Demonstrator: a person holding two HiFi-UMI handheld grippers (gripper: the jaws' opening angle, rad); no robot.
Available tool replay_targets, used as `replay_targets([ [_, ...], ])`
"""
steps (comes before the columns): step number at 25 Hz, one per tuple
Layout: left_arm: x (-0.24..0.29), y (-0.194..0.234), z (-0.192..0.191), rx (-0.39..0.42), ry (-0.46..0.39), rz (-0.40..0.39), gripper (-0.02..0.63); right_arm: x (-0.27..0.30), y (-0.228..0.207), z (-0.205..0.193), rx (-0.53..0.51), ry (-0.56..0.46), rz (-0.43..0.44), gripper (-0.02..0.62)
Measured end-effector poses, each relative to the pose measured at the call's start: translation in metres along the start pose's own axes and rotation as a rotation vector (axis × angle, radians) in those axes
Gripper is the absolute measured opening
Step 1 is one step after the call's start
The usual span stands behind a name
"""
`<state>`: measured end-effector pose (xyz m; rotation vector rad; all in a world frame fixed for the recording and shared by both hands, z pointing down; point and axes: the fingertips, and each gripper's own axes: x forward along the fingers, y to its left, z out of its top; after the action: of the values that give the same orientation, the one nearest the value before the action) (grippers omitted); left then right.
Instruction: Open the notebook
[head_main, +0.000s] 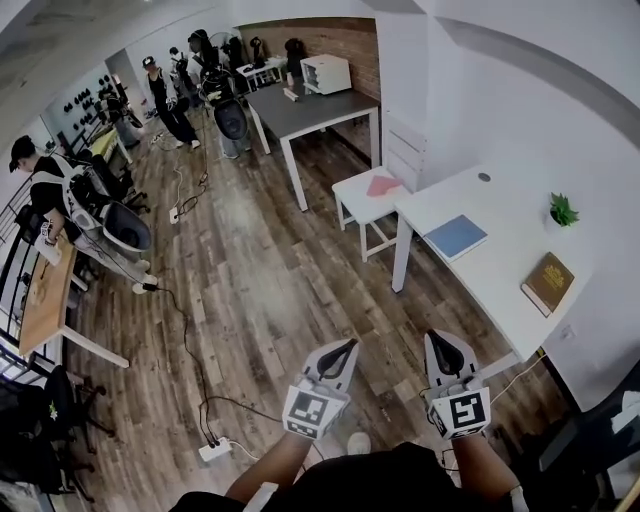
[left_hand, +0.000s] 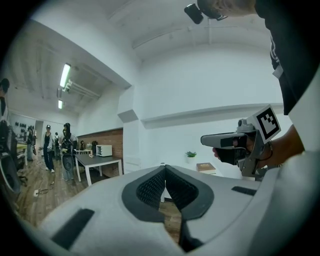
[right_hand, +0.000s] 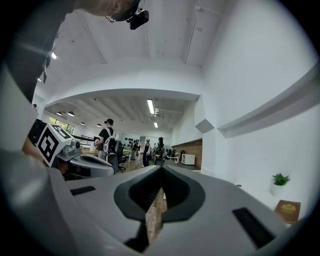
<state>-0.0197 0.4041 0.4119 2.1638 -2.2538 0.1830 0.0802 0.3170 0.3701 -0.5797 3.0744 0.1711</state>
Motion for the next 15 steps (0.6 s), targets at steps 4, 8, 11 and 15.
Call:
replay_targets([
  [4,0.010,0.012,-0.010,0.004,0.022,-0.030,0.006,0.016,0.004,-0.006,0.007,0.010,0.000,-0.006],
  [8,0.032,0.023,-0.008,0.005,0.024,-0.048,0.006,0.036,-0.001,-0.010,0.005,0.022,0.008,-0.006],
  [11,0.054,0.030,-0.007,0.000,0.031,-0.059,0.006,0.053,-0.016,-0.016,0.023,0.019,-0.002,-0.006],
  [15,0.095,0.042,-0.008,0.008,0.041,-0.060,0.006,0.080,-0.052,-0.019,0.035,0.008,-0.018,-0.006],
])
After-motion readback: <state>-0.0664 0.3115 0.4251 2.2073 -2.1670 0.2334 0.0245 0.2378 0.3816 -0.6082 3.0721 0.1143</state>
